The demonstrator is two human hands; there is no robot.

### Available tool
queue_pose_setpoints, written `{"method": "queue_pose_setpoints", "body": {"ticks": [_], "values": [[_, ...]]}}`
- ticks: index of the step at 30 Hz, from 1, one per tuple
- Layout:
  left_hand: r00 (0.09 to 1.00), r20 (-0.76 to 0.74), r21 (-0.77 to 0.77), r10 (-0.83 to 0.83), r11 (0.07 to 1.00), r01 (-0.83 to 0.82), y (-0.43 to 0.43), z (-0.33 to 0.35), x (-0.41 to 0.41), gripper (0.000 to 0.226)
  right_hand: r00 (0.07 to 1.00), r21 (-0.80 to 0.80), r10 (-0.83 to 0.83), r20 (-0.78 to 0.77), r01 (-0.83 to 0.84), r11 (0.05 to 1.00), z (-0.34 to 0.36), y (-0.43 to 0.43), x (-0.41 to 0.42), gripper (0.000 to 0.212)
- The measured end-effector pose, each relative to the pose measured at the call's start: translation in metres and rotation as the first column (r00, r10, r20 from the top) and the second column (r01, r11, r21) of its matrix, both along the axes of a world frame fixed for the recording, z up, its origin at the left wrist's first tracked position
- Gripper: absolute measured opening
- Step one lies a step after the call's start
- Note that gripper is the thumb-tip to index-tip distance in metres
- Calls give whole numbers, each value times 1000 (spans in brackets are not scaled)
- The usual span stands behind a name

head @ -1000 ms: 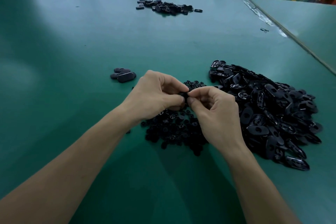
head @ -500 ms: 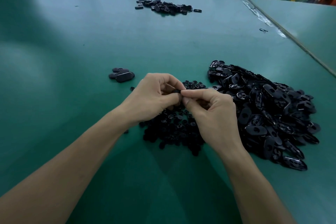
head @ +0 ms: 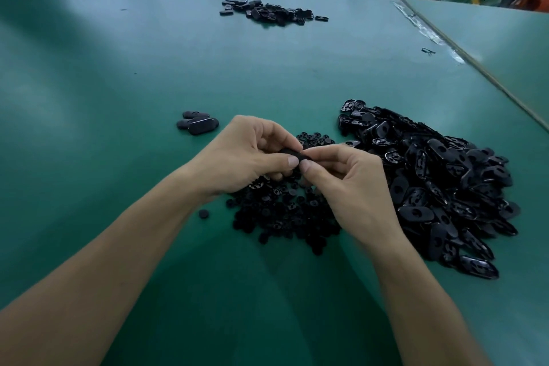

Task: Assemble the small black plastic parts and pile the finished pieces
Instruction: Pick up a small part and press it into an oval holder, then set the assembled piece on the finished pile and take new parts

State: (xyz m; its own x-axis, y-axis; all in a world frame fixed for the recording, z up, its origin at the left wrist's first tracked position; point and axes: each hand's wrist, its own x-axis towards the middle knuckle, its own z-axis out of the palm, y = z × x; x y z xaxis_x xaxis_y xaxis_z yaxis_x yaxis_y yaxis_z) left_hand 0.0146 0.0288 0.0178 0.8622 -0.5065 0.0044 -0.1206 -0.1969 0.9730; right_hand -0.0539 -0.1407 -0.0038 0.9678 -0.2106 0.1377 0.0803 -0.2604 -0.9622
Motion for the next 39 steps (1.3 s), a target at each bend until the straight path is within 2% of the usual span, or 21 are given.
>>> {"method": "queue_pose_setpoints", "body": {"ticks": [9,13,19,24,26,28,30,33,36,39], "values": [[998,28,-10,56,998,-56,-5,-1,-4,17,999,-15,-27,-27,26,1000,0,-3,3,8],[998,-23,-40,63,997,-63,-5,0,-4,18,999,-11,-29,-24,29,1000,0,-2,3,3],[996,-38,-36,84,996,-85,0,2,-2,16,1000,31,-10,-27,11,999,2,0,2,7],[994,54,21,97,995,-98,1,1,-1,15,999,-52,-11,-40,9,999,7,0,4,7],[988,87,27,126,991,-128,1,0,1,14,999,-164,-44,-32,38,986,11,-3,9,8],[974,78,2,214,977,-214,5,-2,6,14,993,-372,-122,11,117,921,16,-10,16,16],[940,81,-22,332,943,-332,14,-5,15,14,986,-611,-159,42,151,777,23,-20,27,27],[882,101,-37,461,887,-460,31,-10,29,13,982,-858,-166,-91,8,514,27,-38,47,35],[823,123,-1,554,830,-558,48,-16,41,18,952,-914,-178,-248,-169,368,32,-48,60,36],[774,163,50,612,778,-626,62,-22,50,21,936,-915,-167,-311,-247,318,34,-51,67,28]]}}
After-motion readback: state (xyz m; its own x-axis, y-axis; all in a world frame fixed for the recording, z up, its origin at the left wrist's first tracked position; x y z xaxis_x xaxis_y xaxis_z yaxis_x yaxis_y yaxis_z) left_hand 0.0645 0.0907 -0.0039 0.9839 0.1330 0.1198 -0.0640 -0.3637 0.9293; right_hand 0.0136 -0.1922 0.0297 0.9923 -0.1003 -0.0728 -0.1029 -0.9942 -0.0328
